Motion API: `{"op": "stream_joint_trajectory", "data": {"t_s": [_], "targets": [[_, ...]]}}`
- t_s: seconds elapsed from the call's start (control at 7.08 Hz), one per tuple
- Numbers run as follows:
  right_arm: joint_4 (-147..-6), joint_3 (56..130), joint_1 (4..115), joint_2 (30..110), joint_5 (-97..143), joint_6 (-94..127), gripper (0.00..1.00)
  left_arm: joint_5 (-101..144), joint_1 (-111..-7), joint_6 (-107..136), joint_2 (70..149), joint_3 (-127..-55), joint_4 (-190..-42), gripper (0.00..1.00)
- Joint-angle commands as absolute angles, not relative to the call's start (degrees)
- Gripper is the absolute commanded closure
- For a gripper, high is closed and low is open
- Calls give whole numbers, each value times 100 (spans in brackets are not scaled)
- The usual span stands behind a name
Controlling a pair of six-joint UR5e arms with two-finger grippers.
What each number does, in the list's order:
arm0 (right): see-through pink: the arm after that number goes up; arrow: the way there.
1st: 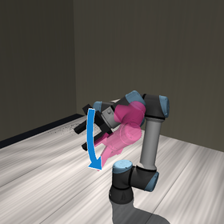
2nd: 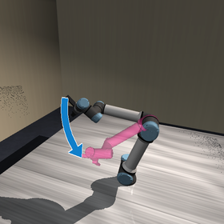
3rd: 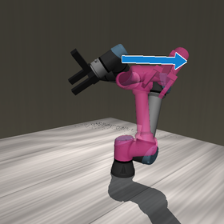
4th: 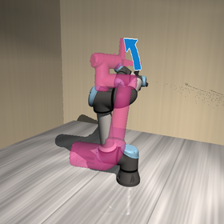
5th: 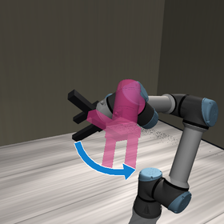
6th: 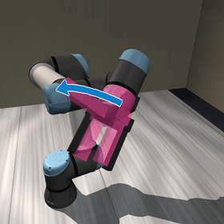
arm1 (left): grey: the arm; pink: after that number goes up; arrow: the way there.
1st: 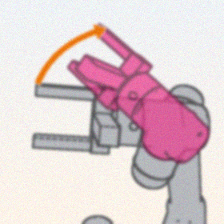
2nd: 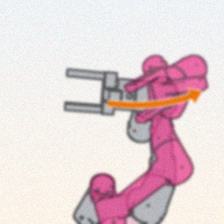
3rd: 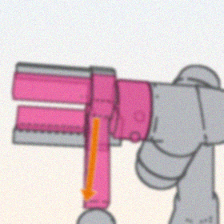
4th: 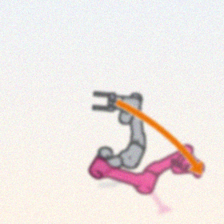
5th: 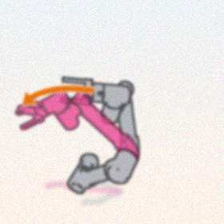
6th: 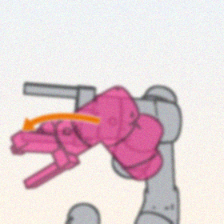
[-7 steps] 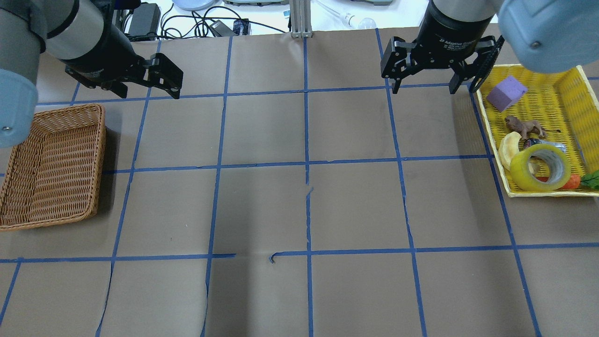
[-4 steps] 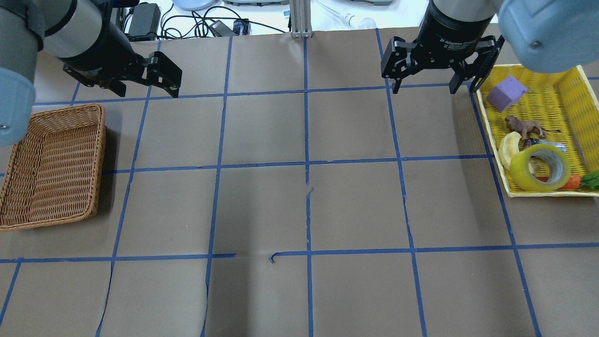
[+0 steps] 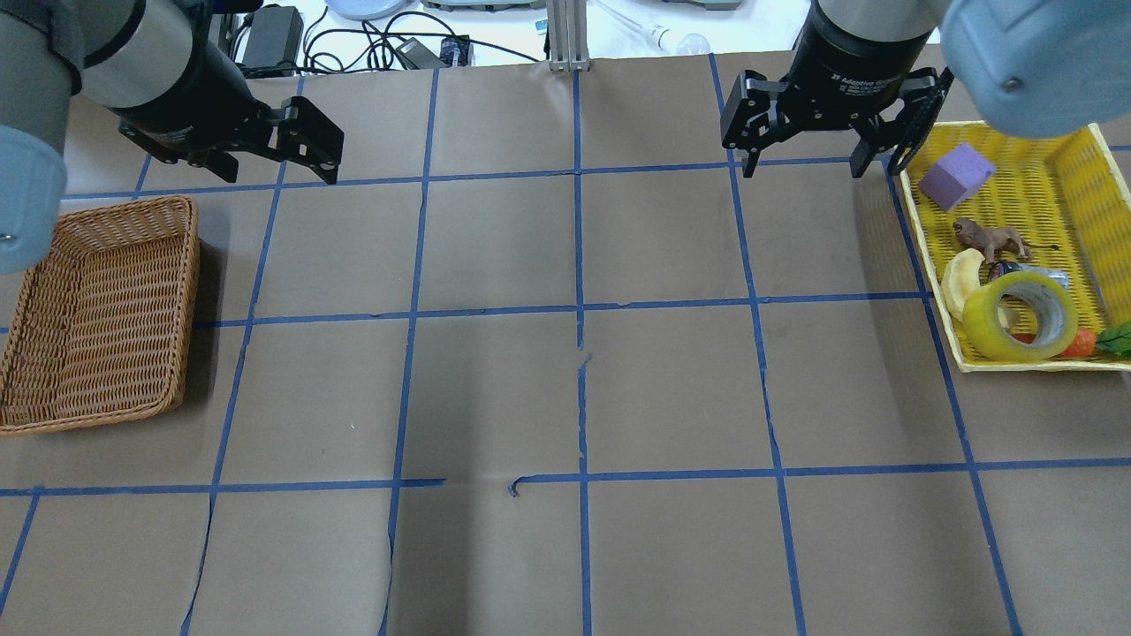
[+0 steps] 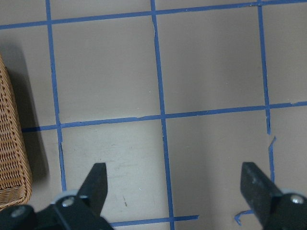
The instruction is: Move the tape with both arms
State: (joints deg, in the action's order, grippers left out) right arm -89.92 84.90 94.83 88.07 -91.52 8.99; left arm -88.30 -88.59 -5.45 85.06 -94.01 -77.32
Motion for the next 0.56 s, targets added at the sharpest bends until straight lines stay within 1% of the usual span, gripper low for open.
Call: {"op": "stream_joint_trajectory", "data": {"t_s": [0.0, 0.42], "targets": [[-8991, 8490, 9483, 8807, -9158, 897, 0, -8824, -8859, -545, 8517, -9422, -7717, 0], [-9043, 8490, 9483, 8807, -9149, 888, 0, -8824, -8833, -536, 8525, -9387, -7708, 0]]}}
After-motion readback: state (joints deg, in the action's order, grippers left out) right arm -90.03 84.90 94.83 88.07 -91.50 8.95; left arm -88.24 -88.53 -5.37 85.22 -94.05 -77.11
